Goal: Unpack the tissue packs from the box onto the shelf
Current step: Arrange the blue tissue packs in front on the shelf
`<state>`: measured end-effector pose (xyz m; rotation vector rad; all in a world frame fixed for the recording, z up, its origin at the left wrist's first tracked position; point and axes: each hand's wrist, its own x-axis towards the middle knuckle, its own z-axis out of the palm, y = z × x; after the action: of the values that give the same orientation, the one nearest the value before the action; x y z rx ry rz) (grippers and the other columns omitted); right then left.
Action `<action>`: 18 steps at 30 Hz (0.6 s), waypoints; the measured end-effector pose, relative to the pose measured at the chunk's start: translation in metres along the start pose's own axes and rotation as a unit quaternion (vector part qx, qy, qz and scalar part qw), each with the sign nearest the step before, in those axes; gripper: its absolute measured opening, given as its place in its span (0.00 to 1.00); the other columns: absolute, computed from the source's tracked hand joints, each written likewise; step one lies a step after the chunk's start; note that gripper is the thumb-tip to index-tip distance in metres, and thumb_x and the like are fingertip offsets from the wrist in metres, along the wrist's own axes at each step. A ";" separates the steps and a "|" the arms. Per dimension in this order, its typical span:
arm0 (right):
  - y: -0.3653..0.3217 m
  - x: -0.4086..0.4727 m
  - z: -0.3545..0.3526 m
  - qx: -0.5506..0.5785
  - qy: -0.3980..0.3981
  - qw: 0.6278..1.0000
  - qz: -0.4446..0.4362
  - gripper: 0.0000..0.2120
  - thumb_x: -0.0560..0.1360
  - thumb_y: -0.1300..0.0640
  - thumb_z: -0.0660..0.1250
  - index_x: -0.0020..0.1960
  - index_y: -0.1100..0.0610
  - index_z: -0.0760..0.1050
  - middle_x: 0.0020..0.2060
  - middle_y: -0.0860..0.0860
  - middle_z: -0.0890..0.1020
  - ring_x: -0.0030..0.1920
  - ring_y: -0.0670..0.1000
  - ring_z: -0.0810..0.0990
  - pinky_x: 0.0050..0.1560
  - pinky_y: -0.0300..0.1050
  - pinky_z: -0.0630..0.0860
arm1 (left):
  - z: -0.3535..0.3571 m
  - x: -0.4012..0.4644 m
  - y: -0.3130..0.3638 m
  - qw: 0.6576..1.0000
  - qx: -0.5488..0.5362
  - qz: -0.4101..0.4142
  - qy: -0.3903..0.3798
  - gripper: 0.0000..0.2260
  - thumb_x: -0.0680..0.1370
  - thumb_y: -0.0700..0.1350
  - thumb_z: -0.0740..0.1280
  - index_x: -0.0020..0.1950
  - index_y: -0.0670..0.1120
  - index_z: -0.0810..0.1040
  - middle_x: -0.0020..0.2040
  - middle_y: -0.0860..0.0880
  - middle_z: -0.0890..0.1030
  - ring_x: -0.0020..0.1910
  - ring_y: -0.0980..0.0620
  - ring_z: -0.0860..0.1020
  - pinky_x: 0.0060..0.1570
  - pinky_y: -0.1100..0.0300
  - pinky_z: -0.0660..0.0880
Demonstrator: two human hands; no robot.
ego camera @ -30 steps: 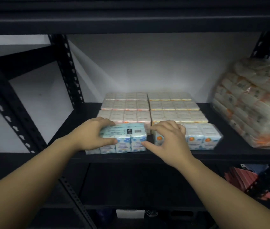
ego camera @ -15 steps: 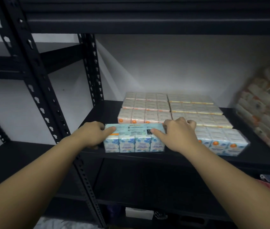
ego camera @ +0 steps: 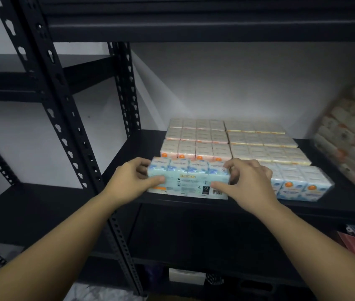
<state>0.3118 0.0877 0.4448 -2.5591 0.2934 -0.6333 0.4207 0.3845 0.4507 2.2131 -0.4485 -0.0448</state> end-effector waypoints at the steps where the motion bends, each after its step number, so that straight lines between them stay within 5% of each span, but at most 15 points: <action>1: -0.001 -0.001 -0.001 -0.013 0.000 1.000 -0.005 0.30 0.67 0.28 0.72 0.61 0.44 0.77 0.37 0.41 0.79 0.58 0.43 0.67 0.63 0.49 0.60 | 0.002 -0.001 -0.001 1.000 -0.005 -0.002 0.004 0.20 0.72 0.60 0.78 0.60 0.54 0.80 0.50 0.55 0.85 0.45 0.65 0.83 0.41 0.69 0.78; 7: -0.006 0.001 -0.001 -0.122 -0.042 0.992 -0.012 0.41 0.69 0.18 0.49 0.59 0.48 0.81 0.46 0.43 0.82 0.65 0.50 0.71 0.62 0.52 0.59 | 0.006 0.005 0.002 0.999 -0.018 -0.022 -0.018 0.17 0.79 0.60 0.71 0.62 0.52 0.84 0.48 0.57 0.87 0.45 0.63 0.85 0.46 0.66 0.79; 13: -0.007 -0.002 -0.005 -0.024 0.001 0.999 0.023 0.34 0.65 0.27 0.73 0.57 0.54 0.79 0.41 0.42 0.80 0.60 0.47 0.70 0.55 0.48 0.57 | 0.006 0.009 -0.001 0.999 -0.044 0.008 0.021 0.19 0.73 0.54 0.79 0.62 0.52 0.82 0.50 0.56 0.86 0.47 0.60 0.85 0.51 0.56 0.83; 18: 0.000 -0.008 -0.008 0.008 -0.002 0.999 0.036 0.32 0.64 0.36 0.80 0.63 0.44 0.73 0.45 0.40 0.79 0.62 0.44 0.63 0.59 0.49 0.61 | 0.010 0.005 -0.003 0.997 -0.061 0.034 0.034 0.25 0.68 0.45 0.84 0.58 0.52 0.76 0.50 0.55 0.84 0.47 0.62 0.83 0.47 0.62 0.81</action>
<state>0.3012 0.0874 0.4480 -2.5227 0.3751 -0.6025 0.4239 0.3768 0.4427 2.0716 -0.4693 0.0386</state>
